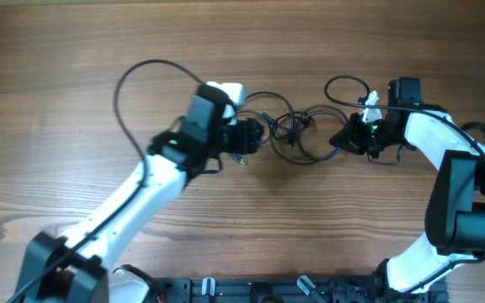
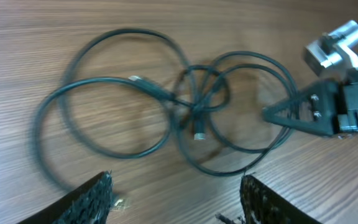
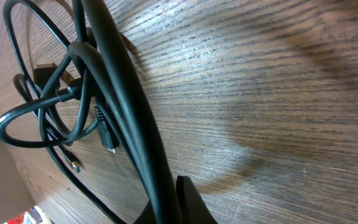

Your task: Untangle cables

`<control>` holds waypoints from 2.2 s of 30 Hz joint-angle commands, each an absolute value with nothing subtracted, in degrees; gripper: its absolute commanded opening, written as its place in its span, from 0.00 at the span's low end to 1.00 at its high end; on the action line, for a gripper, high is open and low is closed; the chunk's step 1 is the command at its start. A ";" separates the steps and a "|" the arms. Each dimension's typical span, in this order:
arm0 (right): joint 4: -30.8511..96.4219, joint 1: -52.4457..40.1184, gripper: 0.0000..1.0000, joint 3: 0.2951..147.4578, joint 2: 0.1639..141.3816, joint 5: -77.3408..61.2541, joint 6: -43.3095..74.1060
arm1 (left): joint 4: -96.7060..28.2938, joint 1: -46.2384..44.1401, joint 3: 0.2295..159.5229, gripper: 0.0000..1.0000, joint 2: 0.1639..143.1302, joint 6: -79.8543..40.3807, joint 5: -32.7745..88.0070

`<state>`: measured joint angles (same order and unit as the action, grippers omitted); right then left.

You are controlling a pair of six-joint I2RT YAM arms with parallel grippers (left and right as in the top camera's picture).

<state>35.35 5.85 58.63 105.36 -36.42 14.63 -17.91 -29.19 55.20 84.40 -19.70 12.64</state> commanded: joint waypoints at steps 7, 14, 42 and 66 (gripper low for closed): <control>35.22 4.19 0.04 58.37 105.01 -37.58 13.47 | 2.79 -38.13 55.86 0.66 102.13 -18.17 4.58; 35.00 3.70 0.04 58.37 105.01 -37.39 13.43 | 9.37 -38.09 55.86 0.34 108.57 -18.17 1.80; 31.11 3.57 0.04 58.37 105.01 -57.10 10.48 | -11.55 -39.94 55.83 0.21 88.99 -18.41 6.39; 34.57 -1.87 0.04 58.37 105.01 -60.07 -3.11 | -9.80 -26.22 55.94 0.65 86.63 -40.88 4.23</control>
